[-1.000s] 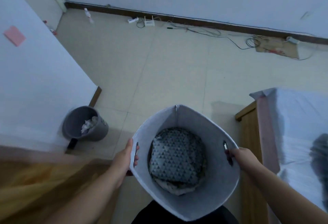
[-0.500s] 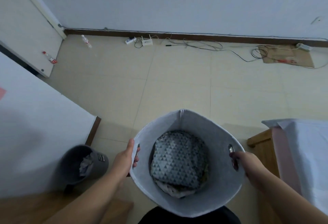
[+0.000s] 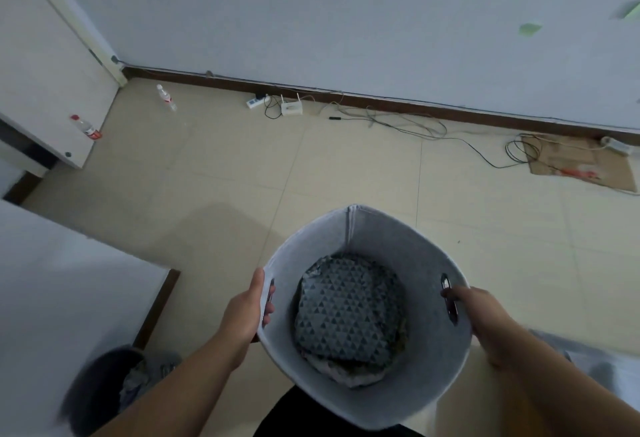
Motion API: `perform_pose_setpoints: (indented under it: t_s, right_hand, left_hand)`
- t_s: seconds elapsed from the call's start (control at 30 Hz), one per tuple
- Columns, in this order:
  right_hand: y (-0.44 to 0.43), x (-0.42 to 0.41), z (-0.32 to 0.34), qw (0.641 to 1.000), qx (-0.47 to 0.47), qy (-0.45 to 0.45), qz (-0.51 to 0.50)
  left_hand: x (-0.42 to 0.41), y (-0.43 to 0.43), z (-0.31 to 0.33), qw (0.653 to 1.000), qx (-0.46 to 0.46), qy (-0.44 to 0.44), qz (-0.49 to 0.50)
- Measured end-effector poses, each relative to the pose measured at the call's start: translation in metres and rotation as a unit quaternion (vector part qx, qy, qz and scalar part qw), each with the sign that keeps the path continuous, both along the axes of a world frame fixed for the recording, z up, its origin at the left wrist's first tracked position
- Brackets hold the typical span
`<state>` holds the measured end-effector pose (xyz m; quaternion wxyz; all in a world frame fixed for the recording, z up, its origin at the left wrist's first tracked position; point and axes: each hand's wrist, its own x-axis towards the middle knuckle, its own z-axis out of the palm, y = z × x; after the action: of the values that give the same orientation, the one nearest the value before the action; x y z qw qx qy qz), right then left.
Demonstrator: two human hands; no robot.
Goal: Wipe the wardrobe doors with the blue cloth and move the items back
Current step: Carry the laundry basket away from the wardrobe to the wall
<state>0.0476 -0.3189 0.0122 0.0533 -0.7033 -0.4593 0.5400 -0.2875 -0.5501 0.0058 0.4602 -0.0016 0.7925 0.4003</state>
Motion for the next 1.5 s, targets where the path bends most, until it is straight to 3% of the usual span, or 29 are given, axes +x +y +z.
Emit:
perform_pose_setpoints:
  t_s: [0.17, 0.53, 0.83, 1.03, 1.23, 1.5]
  right_hand:
    - [0.085, -0.054, 0.0, 0.999, -0.005, -0.004, -0.047]
    - [0.237, -0.172, 0.015, 0.999, -0.008, 0.01, -0.05]
    - [0.414, -0.255, -0.008, 0.999, -0.02, 0.031, -0.021]
    - [0.518, -0.315, 0.008, 1.0, -0.023, 0.019, 0.007]
    - [0.601, -0.388, 0.021, 0.999, 0.005, 0.004, 0.041]
    - [0.717, -0.503, 0.01, 1.0, 0.012, -0.021, 0.005]
  left_hand:
    - [-0.071, 0.087, -0.005, 1.0, -0.018, -0.001, -0.02]
    - [-0.198, 0.28, 0.022, 0.997, -0.01, 0.016, -0.074]
    - [-0.271, 0.431, 0.02, 0.999, -0.046, 0.028, -0.002]
    - [-0.314, 0.518, 0.036, 0.999, -0.022, 0.024, 0.029]
    - [-0.369, 0.599, 0.026, 1.0, -0.005, 0.002, 0.025]
    - [-0.497, 0.715, -0.006, 0.999, -0.011, -0.038, 0.014]
